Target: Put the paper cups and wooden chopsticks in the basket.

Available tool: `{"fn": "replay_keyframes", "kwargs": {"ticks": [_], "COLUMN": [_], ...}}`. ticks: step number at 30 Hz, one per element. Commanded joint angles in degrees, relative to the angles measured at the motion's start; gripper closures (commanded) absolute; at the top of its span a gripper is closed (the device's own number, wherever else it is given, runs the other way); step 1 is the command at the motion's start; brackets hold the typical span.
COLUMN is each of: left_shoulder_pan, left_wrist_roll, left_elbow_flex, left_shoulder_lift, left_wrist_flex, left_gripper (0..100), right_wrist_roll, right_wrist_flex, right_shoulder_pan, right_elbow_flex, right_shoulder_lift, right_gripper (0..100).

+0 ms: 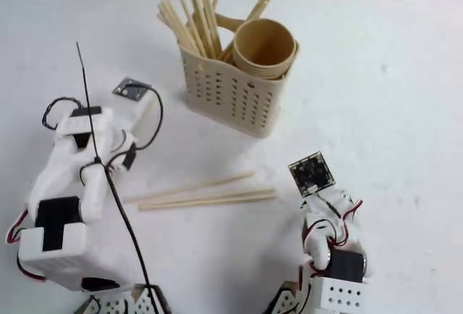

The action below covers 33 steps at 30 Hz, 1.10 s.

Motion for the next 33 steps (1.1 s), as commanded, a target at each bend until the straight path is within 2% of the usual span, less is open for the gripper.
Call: {"fn": "replay_keyframes", "kwargs": {"ticks": [1, 6, 10, 14, 18, 20, 24, 28, 33], "left_shoulder_pan": [0.4, 2.7, 5.1, 6.7, 7.2, 6.7, 6.7, 6.6, 6.6], "left_wrist_roll": [0.0, 0.2, 1.8, 5.5, 5.9, 5.9, 5.9, 6.0, 6.0], "left_elbow_flex": [-2.4, -2.5, -2.5, -2.9, -7.9, -11.5, -21.1, -26.7, -29.3], "left_shoulder_lift": [-5.5, -10.5, -10.6, -6.0, 3.6, 8.9, 15.6, 20.2, 22.0], "left_wrist_flex": [2.2, 0.9, -5.6, -13.0, -13.5, -12.8, -3.3, 1.4, 4.4], "left_gripper": [88, 86, 86, 86, 86, 86, 86, 86, 97], "right_wrist_roll": [0.4, 0.4, 0.4, 0.4, 0.4, 0.4, 0.4, 0.4, 0.4], "right_wrist_flex": [-0.5, -0.5, -0.5, -0.5, -0.5, -0.5, -0.5, -0.5, -0.5], "right_shoulder_pan": [0.3, 0.3, 0.3, 0.2, 0.2, 0.3, 0.4, 0.4, 0.4], "right_elbow_flex": [0.5, 0.5, 0.5, 0.5, 0.5, 0.5, 0.5, 0.5, 0.5], "right_shoulder_lift": [-1.4, -1.4, -1.4, -1.4, -1.4, -1.4, -1.4, -1.4, -1.4], "right_gripper": [92.9, 92.9, 92.9, 92.9, 92.9, 92.9, 92.9, 92.9, 92.9]}}
